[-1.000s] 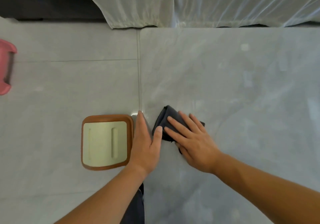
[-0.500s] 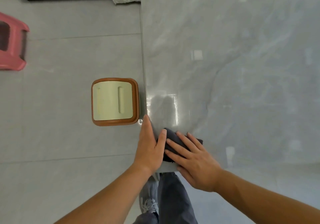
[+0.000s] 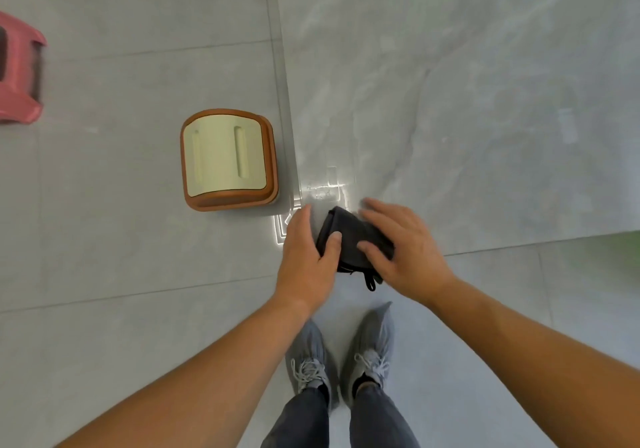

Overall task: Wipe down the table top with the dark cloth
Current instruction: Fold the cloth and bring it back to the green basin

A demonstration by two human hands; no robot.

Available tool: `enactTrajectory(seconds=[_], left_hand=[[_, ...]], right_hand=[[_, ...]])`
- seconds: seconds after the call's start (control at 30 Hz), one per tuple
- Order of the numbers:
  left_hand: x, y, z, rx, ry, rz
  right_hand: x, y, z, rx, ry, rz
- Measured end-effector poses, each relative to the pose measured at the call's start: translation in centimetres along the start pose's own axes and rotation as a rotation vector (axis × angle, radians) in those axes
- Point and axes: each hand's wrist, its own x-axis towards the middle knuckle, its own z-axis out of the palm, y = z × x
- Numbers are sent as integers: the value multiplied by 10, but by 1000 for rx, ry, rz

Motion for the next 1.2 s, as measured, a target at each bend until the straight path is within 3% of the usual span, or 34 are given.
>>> enactTrajectory(seconds=[0.1, 0.2, 0.5, 0.67, 0.8, 0.97, 1.1, 1.2], left_hand=[[1, 6, -2, 15, 19, 14], [5, 14, -2, 55, 45, -9], [6, 18, 3, 214, 100, -134], [-15, 40, -3, 363, 124, 100], [-32, 80, 4, 113, -147, 79], [-45, 140, 43, 27, -379, 73], [-61, 193, 93, 23, -522, 65], [-66, 237, 140, -107, -584, -97]], right_hand=[[6, 3, -8, -99, 46, 187], [9, 0, -11, -137, -21, 309], [1, -22, -9, -143, -131, 390], [-29, -34, -33, 250, -155, 533], [-68, -34, -65, 578, -20, 669], [-117, -20, -125, 945, 50, 759], [-155, 5, -168, 995, 151, 819], [-187, 34, -200, 1086, 328, 873]])
